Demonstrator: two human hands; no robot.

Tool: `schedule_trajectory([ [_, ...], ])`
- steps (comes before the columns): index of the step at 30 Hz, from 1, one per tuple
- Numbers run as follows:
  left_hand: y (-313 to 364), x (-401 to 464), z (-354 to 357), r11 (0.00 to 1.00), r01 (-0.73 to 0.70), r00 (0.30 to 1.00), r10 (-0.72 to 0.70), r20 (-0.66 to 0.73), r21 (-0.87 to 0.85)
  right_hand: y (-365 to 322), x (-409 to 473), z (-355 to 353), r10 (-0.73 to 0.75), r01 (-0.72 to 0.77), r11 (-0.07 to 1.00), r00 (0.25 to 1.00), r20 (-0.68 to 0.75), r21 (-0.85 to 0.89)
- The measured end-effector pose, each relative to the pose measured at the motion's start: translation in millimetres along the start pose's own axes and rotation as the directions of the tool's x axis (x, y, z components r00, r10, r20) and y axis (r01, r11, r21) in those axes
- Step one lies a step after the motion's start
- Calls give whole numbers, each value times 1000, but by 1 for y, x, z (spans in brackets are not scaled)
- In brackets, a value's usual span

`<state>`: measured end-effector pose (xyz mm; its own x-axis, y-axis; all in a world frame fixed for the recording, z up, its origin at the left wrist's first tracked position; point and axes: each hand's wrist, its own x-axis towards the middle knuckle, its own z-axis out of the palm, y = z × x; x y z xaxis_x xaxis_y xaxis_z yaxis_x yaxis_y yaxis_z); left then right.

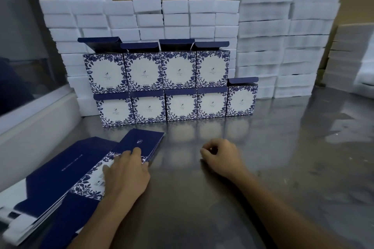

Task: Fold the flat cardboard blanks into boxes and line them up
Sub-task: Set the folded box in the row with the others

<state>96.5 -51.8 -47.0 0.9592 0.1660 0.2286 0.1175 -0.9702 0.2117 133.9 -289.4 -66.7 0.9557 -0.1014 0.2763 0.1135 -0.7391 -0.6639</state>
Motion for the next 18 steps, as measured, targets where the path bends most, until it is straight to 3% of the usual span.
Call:
schedule_trajectory([
  [6,-10,0,-16,968,28,988,-65,-140,-248,2,-8,0,-35,39,995,999,-40,88],
  [10,-5,-6,-17,998,-24,973,10,-229,-61,0,-9,-3,-51,58,989,997,-54,136],
  [12,0,-8,-17,989,-134,951,144,-274,55,-9,-12,-3,-56,53,958,998,3,281],
  [15,6,-10,-21,954,-237,845,296,-446,183,-38,-20,1,-15,-134,755,975,221,642],
  [18,14,-17,-23,928,-292,776,372,-510,232,-66,-32,9,-26,-371,532,891,453,761],
])
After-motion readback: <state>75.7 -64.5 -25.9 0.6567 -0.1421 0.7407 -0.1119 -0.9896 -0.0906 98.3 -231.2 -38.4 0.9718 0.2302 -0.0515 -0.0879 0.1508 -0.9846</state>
